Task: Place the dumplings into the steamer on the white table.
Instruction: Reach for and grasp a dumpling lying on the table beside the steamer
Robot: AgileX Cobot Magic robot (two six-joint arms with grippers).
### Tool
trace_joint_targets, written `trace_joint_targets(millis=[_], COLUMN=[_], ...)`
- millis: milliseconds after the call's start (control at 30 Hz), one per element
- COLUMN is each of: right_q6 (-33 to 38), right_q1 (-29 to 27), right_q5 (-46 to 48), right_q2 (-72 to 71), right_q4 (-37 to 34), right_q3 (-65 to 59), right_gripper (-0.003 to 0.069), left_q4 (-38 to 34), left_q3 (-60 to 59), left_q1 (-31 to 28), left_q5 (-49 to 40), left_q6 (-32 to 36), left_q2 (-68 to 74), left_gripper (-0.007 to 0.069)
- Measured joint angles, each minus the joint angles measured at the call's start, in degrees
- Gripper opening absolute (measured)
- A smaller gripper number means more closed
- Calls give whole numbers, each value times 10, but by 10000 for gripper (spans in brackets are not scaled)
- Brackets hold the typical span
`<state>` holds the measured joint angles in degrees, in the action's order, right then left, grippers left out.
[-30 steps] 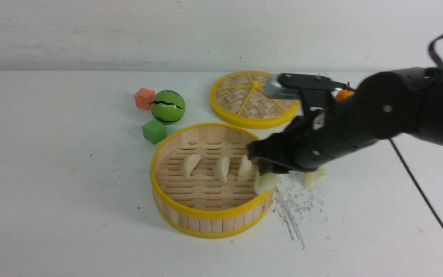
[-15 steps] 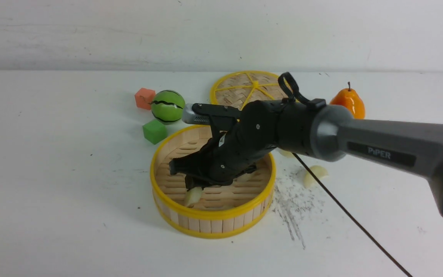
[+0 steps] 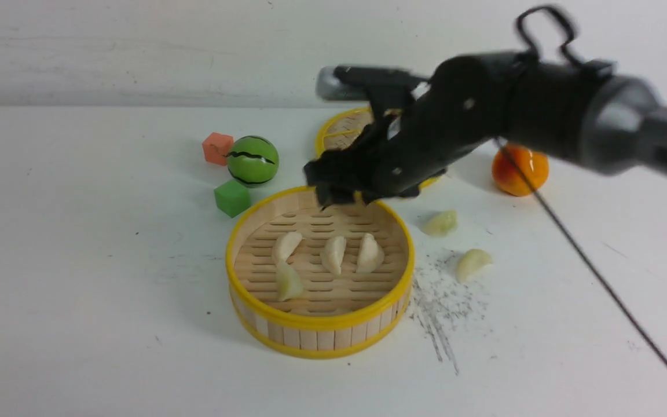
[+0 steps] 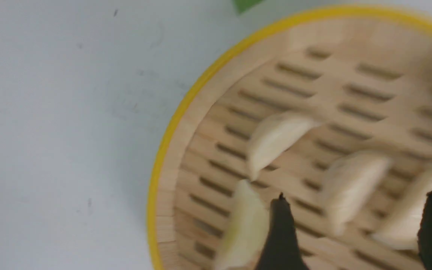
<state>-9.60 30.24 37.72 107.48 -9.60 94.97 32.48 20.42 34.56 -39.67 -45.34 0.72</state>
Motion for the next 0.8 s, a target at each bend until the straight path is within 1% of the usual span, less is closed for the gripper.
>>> trace_joint_targets(millis=[67,167,300,433,667,767,800], right_q6=[-14,-56,-97,-119,-137,-139,-139], right_q1=[-26,-83,-126,-133,-133,-133,-133], right_q5=[16,58,66,31,-45,-73,-75], right_q2=[-22,-29,-1,55,114,120,120], right_q4=[32,79,87,74,58,60,63], right_q3=[1,-5,-48,-96,-106,-106,-106], right_gripper=[472,472,472,472,471,437,414], left_q4=[0,2,4,8,9,14,15], left_q3=[0,0,0,0,0,0,0], left_q1=[0,0,0,0,0,0,0], left_q5=[0,0,0,0,0,0,0], left_q6=[0,0,0,0,0,0,0], left_q2=[0,0,0,0,0,0,0], left_gripper=[-5,-3,1,2,5,6,6])
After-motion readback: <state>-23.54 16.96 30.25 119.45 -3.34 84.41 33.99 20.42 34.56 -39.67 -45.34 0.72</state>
